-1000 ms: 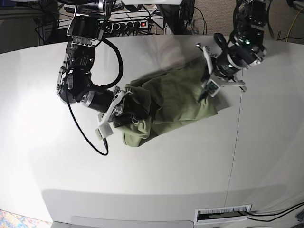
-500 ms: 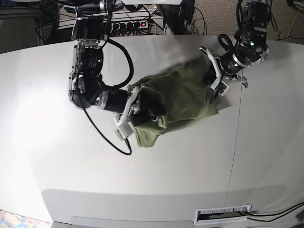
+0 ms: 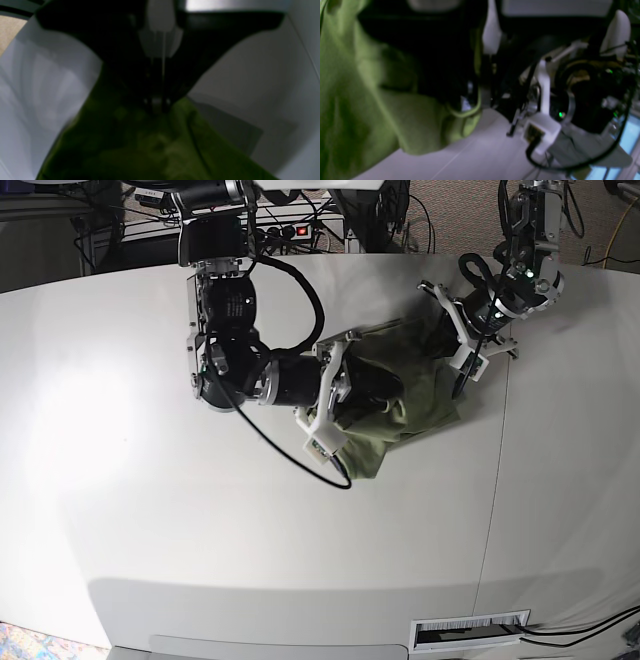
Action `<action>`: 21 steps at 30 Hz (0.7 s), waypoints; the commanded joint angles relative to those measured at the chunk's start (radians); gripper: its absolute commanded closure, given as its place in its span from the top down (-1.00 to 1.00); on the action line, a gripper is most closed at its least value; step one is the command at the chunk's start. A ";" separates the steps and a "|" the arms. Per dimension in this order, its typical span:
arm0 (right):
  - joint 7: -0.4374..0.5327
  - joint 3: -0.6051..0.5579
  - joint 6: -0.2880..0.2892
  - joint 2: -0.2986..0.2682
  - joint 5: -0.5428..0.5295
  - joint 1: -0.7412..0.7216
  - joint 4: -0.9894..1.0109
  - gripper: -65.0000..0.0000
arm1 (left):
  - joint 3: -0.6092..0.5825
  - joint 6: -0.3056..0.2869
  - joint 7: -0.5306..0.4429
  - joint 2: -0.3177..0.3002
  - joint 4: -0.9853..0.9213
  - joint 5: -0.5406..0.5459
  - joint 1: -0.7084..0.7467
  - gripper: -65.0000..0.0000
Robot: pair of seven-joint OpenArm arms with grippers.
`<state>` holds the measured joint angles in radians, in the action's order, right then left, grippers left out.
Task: Fold the T-shirt properly
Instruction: 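Lift the shirt end with the right gripper and carry it toward the left gripper, then lay the carried end over the other end near the left gripper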
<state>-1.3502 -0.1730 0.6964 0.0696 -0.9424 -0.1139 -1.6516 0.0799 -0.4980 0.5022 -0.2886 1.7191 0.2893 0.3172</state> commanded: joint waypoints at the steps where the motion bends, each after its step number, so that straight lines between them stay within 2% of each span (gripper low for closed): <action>1: 0.023 -0.016 0.002 0.008 -0.026 -0.021 -0.017 -1.00 | 0.001 0.000 0.021 -0.005 0.004 -0.016 -0.001 -1.00; 8: 0.042 -0.085 0.002 0.008 0.047 -0.021 -0.015 -1.00 | 0.001 0.000 0.022 -0.005 0.004 -0.017 -0.001 -1.00; 11: 0.048 -0.087 0.002 0.008 0.066 -0.022 -0.015 -0.68 | 0.001 0.000 0.021 -0.005 0.004 -0.017 -0.001 -1.00; 13: 0.072 -0.087 0.002 0.008 0.064 -0.022 -0.016 -0.59 | 0.001 0.000 0.021 -0.005 0.004 -0.016 -0.001 -1.00; 21: 0.101 -0.087 0.002 0.022 -0.024 -0.054 -0.016 -0.58 | 0.001 0.000 0.021 -0.005 0.004 -0.018 -0.001 -1.00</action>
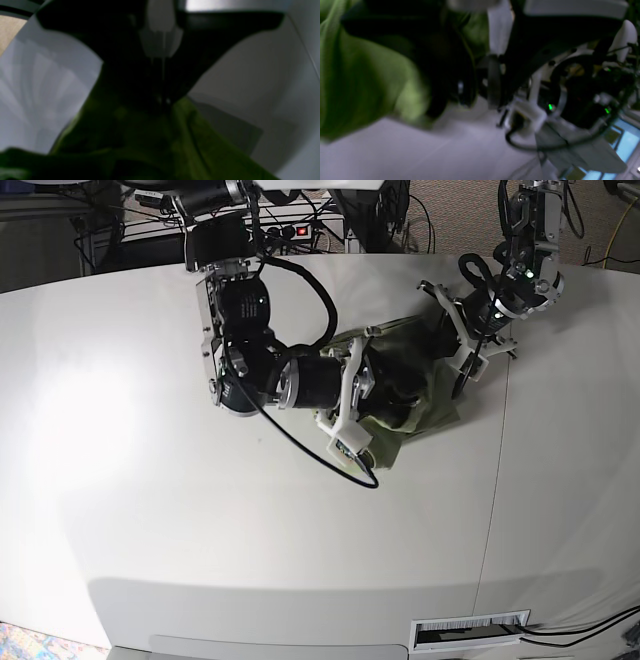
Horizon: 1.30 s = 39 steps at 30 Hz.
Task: Fold the T-shirt properly
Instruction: 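Lay the carried end over the other end near the left gripper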
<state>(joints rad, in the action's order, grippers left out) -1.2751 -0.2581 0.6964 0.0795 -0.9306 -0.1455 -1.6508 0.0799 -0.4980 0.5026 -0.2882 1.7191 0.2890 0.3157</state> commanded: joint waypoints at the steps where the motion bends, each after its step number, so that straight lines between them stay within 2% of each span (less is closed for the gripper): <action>1: 0.025 -0.002 0.002 0.017 -0.048 -0.026 -0.016 -0.58 | 0.001 0.000 0.021 -0.006 0.004 -0.020 0.000 -1.00; 11: 0.016 0.010 0.002 0.028 -0.031 -0.108 -0.017 -0.58 | 0.003 0.005 0.044 -0.009 0.030 -0.123 0.001 -1.00; 16: 0.008 0.118 0.002 0.028 -0.016 -0.150 -0.018 -0.58 | 0.010 0.008 0.045 -0.008 0.101 -0.125 0.000 -1.00; 20: -0.121 0.216 0.002 0.018 -0.063 -0.172 -0.017 -0.58 | 0.010 0.008 0.042 -0.008 0.102 -0.125 0.003 -1.00; 25: -0.121 0.205 0.002 -0.077 -0.093 -0.155 -0.017 -0.58 | 0.010 0.008 0.020 -0.008 0.102 -0.125 0.003 -1.00; 30: -0.121 0.095 0.002 -0.185 -0.092 -0.153 -0.017 -0.58 | 0.009 0.008 0.019 -0.008 0.098 -0.125 0.003 -1.00; 39: -0.121 -0.071 0.002 -0.261 -0.090 -0.153 -0.017 -0.58 | 0.009 0.007 0.020 -0.005 0.097 -0.117 0.003 -1.00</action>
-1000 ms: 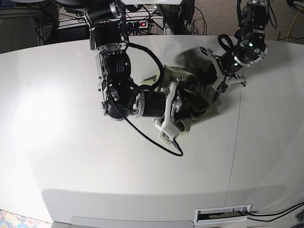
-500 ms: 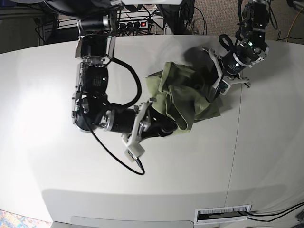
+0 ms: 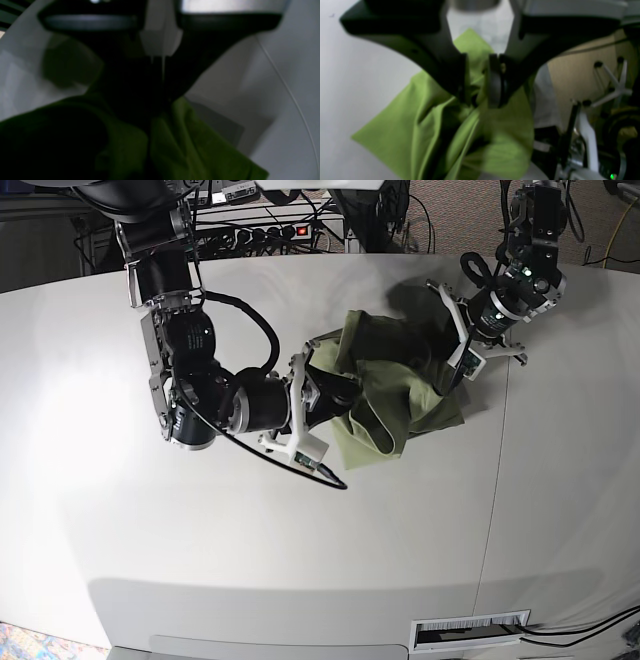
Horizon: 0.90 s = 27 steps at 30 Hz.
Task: Fold the T-shirt properly
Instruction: 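Lay the carried end over the other end near the left gripper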
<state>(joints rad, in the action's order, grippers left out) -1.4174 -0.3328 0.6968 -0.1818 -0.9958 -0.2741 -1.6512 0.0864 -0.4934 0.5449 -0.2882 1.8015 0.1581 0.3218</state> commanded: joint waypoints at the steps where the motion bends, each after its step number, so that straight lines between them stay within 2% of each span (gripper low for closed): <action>1: 0.021 -0.006 0.001 -0.001 -0.024 -0.024 -0.017 -0.58 | 0.001 0.003 -0.023 -0.005 0.014 0.026 -0.003 -1.00; 4: 0.021 -0.045 0.001 0.000 -0.019 -0.024 -0.017 -0.58 | 0.001 -0.001 -0.022 0.004 0.014 0.055 -0.003 -1.00; 6: 0.023 -0.077 0.001 0.003 0.026 -0.025 -0.017 -0.58 | 0.001 -0.005 -0.022 0.017 0.014 0.055 -0.002 -1.00; 13: 0.257 -0.198 0.001 0.034 0.283 -0.026 -0.017 -0.58 | 0.001 -0.005 -0.023 0.049 0.014 0.054 0.008 -1.00; 18: 0.394 -0.196 0.001 0.103 0.402 -0.031 -0.017 -0.58 | 0.001 -0.031 -0.023 0.056 0.014 0.055 0.026 -1.00; 23: 0.461 -0.196 0.001 0.181 0.555 -0.034 -0.015 -0.58 | 0.001 -0.031 -0.031 0.055 0.014 0.055 0.051 -1.00; 27: 0.521 -0.196 0.001 0.220 0.628 -0.040 0.035 -0.58 | 0.001 -0.031 -0.042 0.055 0.014 0.055 0.066 -1.00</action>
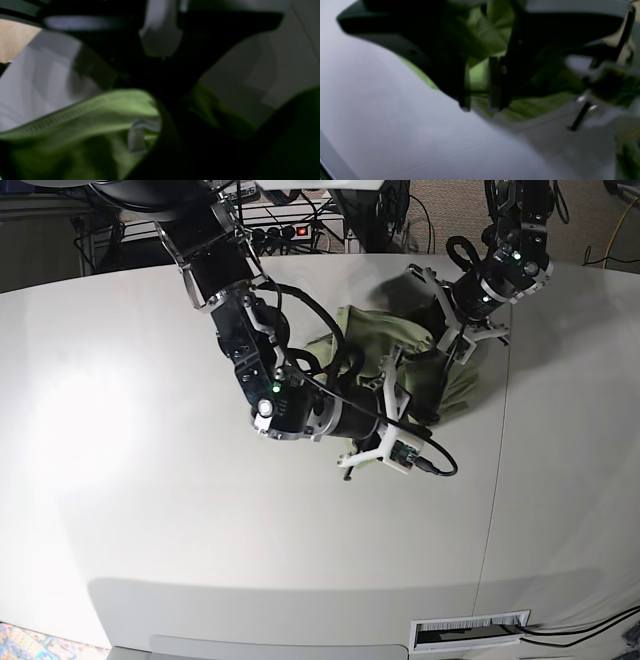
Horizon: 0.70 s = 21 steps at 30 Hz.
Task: Fold the T-shirt properly
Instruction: 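Lay the carried end over the other end near the left gripper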
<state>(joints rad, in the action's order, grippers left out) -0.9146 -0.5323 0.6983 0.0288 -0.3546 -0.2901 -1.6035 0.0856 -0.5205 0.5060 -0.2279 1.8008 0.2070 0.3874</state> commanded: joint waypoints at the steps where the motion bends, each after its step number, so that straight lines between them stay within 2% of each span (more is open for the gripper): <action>1: 0.045 0.003 0.000 0.016 0.016 -0.026 0.012 -0.58 | 0.002 -0.004 -0.002 -0.005 0.015 0.006 0.000 -1.00; 4: 0.151 0.003 0.000 0.026 0.099 -0.029 0.085 -0.58 | 0.002 -0.004 -0.002 -0.005 0.015 0.006 0.000 -1.00; 8: 0.237 0.004 0.000 0.030 0.180 -0.034 0.147 -0.58 | 0.002 -0.004 0.002 -0.005 0.016 0.006 0.000 -1.00; 10: 0.242 0.004 0.000 0.030 0.214 -0.047 0.165 -0.58 | 0.002 -0.004 0.015 -0.006 0.024 0.006 0.000 -1.00; 15: 0.241 0.021 0.000 0.031 0.217 -0.090 0.171 -0.58 | 0.019 -0.002 0.095 -0.008 0.122 0.006 0.000 -1.00; 21: 0.227 0.119 0.000 0.032 0.217 -0.124 0.171 -0.58 | 0.030 0.000 0.168 -0.008 0.251 0.006 0.001 -1.00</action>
<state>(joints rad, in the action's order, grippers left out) -0.7132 -0.4137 0.7002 0.0525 -0.1238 -0.3836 -1.4174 0.1123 -0.5205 0.6895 -0.2325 2.0342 0.2024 0.3893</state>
